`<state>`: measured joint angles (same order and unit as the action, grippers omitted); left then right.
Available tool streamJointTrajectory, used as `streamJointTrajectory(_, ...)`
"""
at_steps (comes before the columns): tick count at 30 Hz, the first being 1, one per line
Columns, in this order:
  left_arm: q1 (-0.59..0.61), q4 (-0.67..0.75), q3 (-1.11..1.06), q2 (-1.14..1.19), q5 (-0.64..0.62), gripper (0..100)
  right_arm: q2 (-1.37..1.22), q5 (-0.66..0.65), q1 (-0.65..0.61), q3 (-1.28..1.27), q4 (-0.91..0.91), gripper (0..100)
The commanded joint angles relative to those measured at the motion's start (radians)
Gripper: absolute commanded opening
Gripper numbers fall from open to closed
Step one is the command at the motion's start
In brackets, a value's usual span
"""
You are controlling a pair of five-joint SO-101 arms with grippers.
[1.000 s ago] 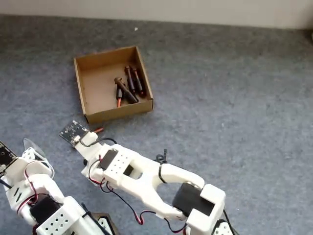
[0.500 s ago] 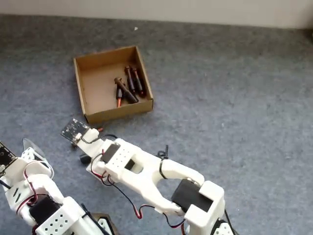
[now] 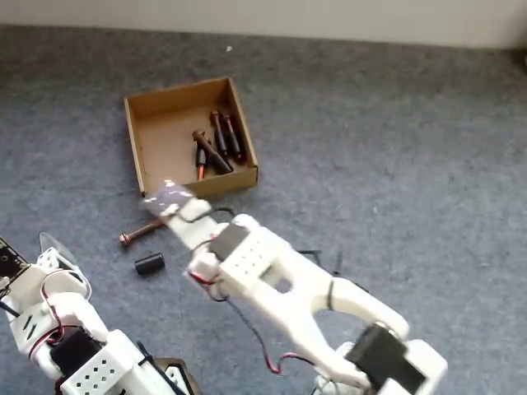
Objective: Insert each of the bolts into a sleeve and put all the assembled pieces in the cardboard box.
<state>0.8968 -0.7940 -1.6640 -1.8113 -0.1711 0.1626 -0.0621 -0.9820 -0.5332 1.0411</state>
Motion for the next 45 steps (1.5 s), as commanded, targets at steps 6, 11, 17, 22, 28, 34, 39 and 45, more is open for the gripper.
streamJointTrajectory(6, 0.002, 0.025, 0.044, -0.008, -0.011, 20, 0.214, -0.009, 0.091, -0.222, 0.012, 0.5)
streamJointTrajectory(11, 0.002, 0.025, 0.044, -0.008, -0.011, 20, 0.162, -0.009, 0.088, -0.239, 0.01, 0.5)
streamJointTrajectory(17, 0.002, 0.025, 0.044, -0.008, -0.011, 20, 0.094, -0.009, 0.073, -0.193, -0.004, 0.8)
streamJointTrajectory(22, 0.002, 0.025, 0.044, -0.008, -0.012, 20, 0.09, -0.009, 0.051, -0.128, -0.01, 0.8)
streamJointTrajectory(28, 0.002, 0.025, 0.044, -0.008, -0.012, 20, 0.088, -0.048, 0.045, -0.076, -0.028, 4.9)
streamJointTrajectory(34, 0.001, 0.025, 0.044, -0.008, -0.012, 20, 0.087, -0.072, 0.002, 0.064, -0.033, 21.2)
streamJointTrajectory(39, 0.001, 0.025, 0.044, -0.008, -0.012, 20, 0.085, -0.153, -0.131, 0.15, -0.033, 26.6)
streamJointTrajectory(45, 0.002, 0.025, 0.044, -0.008, -0.012, 20, 0.085, -0.273, -0.236, 0.157, -0.097, 27.2)
